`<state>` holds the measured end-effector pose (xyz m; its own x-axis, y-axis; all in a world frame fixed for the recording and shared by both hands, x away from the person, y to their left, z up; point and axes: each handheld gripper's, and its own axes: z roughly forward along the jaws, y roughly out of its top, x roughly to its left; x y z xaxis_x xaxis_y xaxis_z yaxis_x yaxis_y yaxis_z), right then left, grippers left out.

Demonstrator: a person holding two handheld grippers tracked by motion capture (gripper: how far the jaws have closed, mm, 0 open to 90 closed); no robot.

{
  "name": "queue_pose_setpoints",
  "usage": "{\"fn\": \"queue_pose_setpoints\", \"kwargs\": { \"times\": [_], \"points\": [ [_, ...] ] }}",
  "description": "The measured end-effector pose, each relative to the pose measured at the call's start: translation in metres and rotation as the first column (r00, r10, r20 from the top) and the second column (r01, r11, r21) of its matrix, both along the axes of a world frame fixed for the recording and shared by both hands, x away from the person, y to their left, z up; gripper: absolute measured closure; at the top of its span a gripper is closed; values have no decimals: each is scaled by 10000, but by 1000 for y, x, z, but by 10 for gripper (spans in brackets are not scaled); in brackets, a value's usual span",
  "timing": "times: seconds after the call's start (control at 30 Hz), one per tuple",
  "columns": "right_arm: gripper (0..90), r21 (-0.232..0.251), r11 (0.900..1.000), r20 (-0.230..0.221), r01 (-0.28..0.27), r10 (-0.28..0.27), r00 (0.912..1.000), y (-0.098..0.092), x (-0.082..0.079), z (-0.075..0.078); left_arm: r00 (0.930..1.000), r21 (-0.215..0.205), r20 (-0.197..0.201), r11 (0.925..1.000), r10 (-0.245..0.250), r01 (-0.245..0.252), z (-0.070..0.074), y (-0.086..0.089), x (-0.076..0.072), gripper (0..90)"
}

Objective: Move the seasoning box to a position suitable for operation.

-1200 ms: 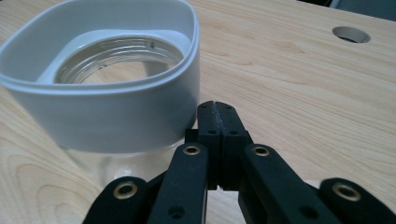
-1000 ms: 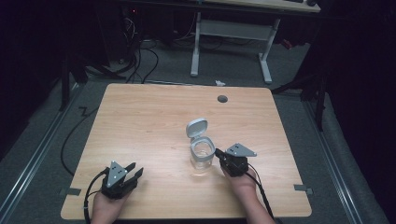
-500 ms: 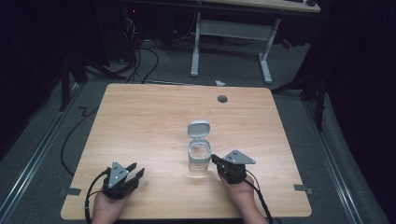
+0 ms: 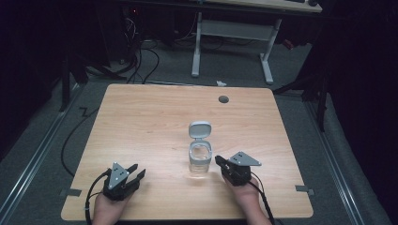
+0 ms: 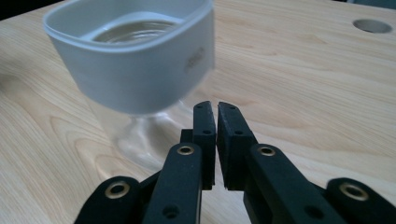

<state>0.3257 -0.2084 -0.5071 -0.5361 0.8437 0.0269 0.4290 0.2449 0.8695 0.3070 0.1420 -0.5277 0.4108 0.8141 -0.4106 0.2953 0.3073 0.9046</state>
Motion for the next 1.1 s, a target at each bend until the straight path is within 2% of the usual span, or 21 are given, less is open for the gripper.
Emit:
{"fn": "queue_pose_setpoints", "kwargs": {
  "times": [0.1, 0.13, 0.17, 0.2, 0.23, 0.27, 0.4, 0.47, 0.5, 0.63, 0.67, 0.83, 1.1],
  "points": [
    [809, -20, 9997, -72, 259, -259, 9996, -12, -5, 0, 9997, -91, 48, 9996, -258, 258, 2, -6, -4, 607],
    [806, 15, 9989, -32, 467, -467, 9989, -20, -9, 1, 9990, -76, 164, 9991, -419, 421, 2, -12, -7, 603],
    [806, 15, 9989, -32, 467, -467, 9989, -20, -9, 1, 9985, -84, 191, 9986, -519, 520, 3, -15, -8, 603],
    [810, 64, 9974, 43, 712, -713, 9974, -28, -14, 0, 9964, -136, 243, 9966, -813, 816, 4, -27, -13, 595],
    [810, 64, 9974, 43, 712, -713, 9974, -28, -14, 0, 9964, -136, 243, 9966, -813, 816, 4, -27, -13, 591],
    [810, 115, 9968, 73, 788, -789, 9969, -31, -17, -1, 9943, -181, 219, 9944, -1042, 1046, 5, -37, -17, 591],
    [826, 321, 9939, -75, 1058, -1056, 9944, -41, -26, -8, 9867, 254, 249, 9868, -1606, 1600, 4, -72, -25, 593],
    [882, 302, 9976, -162, 628, -624, 9979, -36, -23, -7, 9852, 113, 67, 9852, -1711, 1710, 2, -84, -25, 615],
    [900, 234, 9991, -179, 352, -348, 9992, -26, -20, -6, 9855, 58, -41, 9854, -1699, 1699, 1, -87, -24, 627],
    [900, -51, 9998, -190, -185, 184, 9997, -3, -10, -11, 9857, -28, -145, 9858, -1677, 1677, 1, -94, -23, 658],
    [900, -89, 9997, -166, -246, 245, 9996, 4, -6, -13, 9860, -75, -164, 9861, -1662, 1661, 1, -95, -23, 674],
    [900, -157, 9991, -227, -393, 389, 9990, 9, -6, -14, 9843, -154, -387, 9851, -1719, 1714, 0, -97, -19, 684],
    [900, -183, 9987, -219, -478, 474, 9986, 14, -9, -15, 9794, -311, -448, 9802, -1968, 1955, -1, -106, -18, 685]
  ]
}}
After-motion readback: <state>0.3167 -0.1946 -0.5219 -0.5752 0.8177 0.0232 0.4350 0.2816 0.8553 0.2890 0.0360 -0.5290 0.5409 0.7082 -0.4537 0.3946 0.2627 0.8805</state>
